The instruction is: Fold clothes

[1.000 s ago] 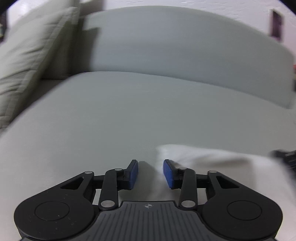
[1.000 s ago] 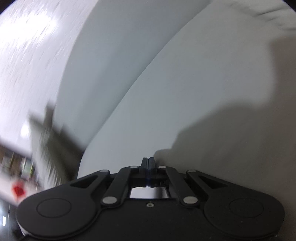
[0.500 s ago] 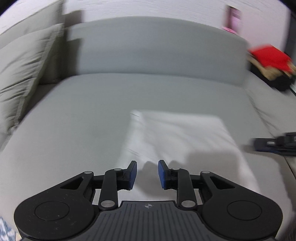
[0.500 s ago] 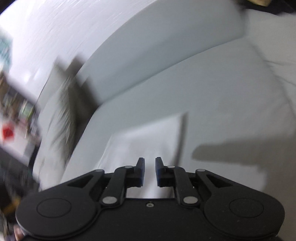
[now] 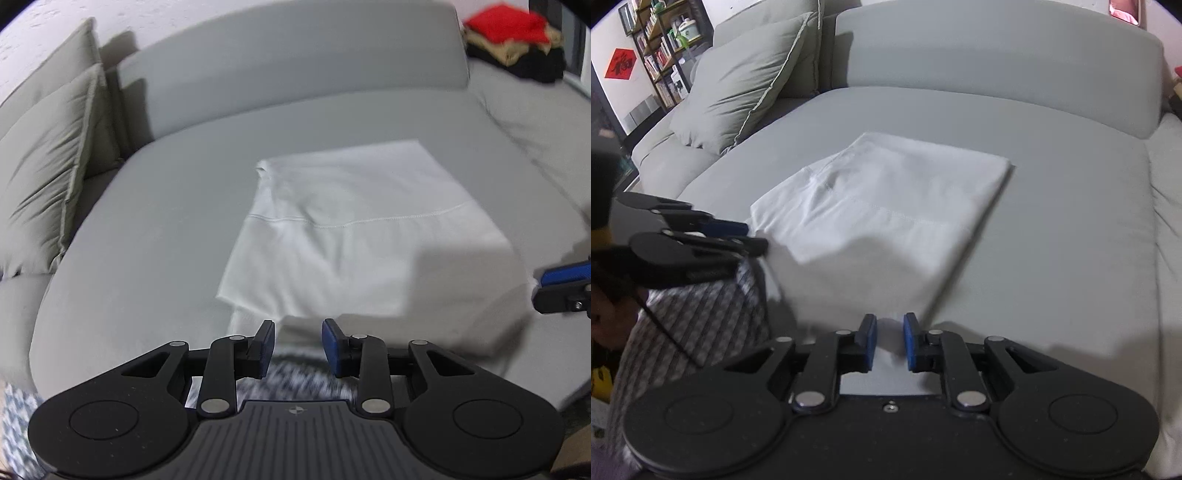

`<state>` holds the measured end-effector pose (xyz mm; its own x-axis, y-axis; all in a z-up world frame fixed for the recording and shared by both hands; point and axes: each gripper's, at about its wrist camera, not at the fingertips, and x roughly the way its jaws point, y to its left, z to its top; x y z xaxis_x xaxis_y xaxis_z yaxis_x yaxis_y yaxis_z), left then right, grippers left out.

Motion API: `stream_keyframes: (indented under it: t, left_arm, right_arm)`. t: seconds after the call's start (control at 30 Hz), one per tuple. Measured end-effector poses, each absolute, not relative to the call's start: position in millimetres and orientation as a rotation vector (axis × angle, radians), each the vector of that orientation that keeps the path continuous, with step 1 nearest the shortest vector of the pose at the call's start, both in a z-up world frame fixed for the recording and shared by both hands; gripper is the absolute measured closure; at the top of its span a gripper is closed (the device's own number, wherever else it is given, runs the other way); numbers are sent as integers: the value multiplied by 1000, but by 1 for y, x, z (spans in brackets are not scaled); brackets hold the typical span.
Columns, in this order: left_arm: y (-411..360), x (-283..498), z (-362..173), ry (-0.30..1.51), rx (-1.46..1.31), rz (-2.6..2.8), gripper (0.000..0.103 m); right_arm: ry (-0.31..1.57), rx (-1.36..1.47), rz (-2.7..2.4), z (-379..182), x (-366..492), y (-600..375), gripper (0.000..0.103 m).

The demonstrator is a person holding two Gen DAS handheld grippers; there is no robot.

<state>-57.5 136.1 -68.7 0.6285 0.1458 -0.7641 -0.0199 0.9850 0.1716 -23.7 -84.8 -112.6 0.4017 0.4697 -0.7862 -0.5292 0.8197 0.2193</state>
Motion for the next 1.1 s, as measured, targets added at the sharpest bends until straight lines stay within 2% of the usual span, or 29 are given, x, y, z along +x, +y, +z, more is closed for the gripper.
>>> stream_keyframes:
  t: [0.17, 0.33, 0.43, 0.5, 0.57, 0.63, 0.7, 0.77, 0.83, 0.87, 1.1]
  left_arm:
    - [122, -55, -59, 794, 95, 58, 71]
    - [90, -37, -83, 843, 149, -22, 71]
    - [83, -38, -98, 895, 160, -29, 79]
    - [81, -43, -94, 892, 194, -42, 80]
    - [84, -49, -89, 881, 200, -42, 77]
    - [99, -54, -81, 854, 157, -16, 68]
    - [118, -57, -70, 818, 96, 33, 65]
    - [139, -55, -63, 773, 54, 109, 56]
    - [159, -50, -58, 742, 16, 184, 43]
    - [168, -46, -57, 736, -3, 213, 40]
    - [213, -14, -65, 752, -178, 271, 38]
  right_arm:
    - [900, -5, 634, -101, -9, -73, 86]
    - [894, -1, 600, -112, 4, -59, 86]
    - [965, -43, 560, -132, 4, -56, 86]
    - [962, -50, 573, -131, -2, -61, 86]
    - [1005, -33, 592, -127, -2, -67, 87]
    - [1013, 55, 591, -121, 2, -81, 86]
    - [986, 153, 583, -115, 7, -97, 81]
    - [960, 245, 571, -111, 14, -112, 62]
    - [963, 329, 546, -114, 23, -123, 54]
    - [971, 373, 535, -117, 28, -127, 52]
    - [1063, 664, 464, -152, 51, -151, 51]
